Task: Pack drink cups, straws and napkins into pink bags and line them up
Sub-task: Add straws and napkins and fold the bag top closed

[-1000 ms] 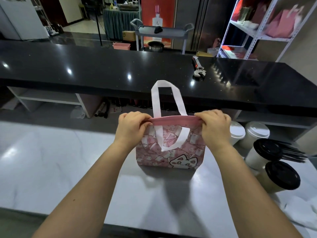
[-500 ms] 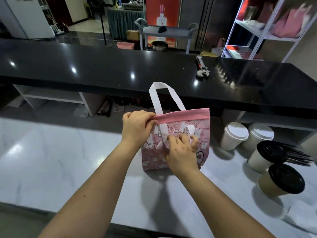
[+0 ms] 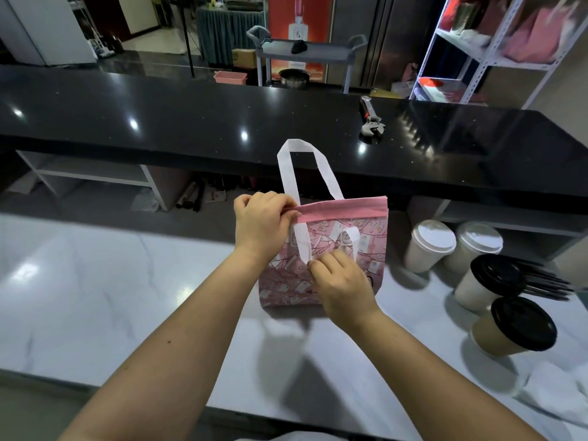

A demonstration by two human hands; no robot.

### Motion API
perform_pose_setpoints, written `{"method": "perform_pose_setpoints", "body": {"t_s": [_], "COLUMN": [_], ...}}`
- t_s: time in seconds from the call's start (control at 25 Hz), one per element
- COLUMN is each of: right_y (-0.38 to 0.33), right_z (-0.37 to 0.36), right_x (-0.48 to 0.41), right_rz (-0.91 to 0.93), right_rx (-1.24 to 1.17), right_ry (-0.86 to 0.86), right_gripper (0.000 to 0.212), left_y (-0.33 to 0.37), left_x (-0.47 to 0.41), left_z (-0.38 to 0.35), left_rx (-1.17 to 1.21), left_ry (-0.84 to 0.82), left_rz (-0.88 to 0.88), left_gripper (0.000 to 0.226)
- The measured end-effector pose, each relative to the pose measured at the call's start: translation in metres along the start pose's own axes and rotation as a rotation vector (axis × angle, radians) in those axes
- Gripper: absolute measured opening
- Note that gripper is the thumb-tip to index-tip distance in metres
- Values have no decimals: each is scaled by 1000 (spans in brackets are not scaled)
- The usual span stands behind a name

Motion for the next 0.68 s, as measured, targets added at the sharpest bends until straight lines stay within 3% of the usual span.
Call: {"method": "perform_pose_setpoints", "body": {"t_s": [0.68], "right_y": [-5], "right_z": [19], "right_x": [0], "right_rz": [-155], "right_rx": [-115], "right_ry": [-118], "right_gripper": [28], "left_y": [16], "left_x": [4], "left_z": [-10], "left_rx": [106], "left_ry": [36], "left_rz": [190], "left_gripper": [8]}}
Point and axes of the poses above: each hand's wrist, its own x-axis away from the middle knuckle, its own z-axis out of the back of the hand, y = z × x, the point moved 2 cm from there along -x, towards the middle knuckle, and after that the axes turned 14 degrees about x, right-handed, at the moved point
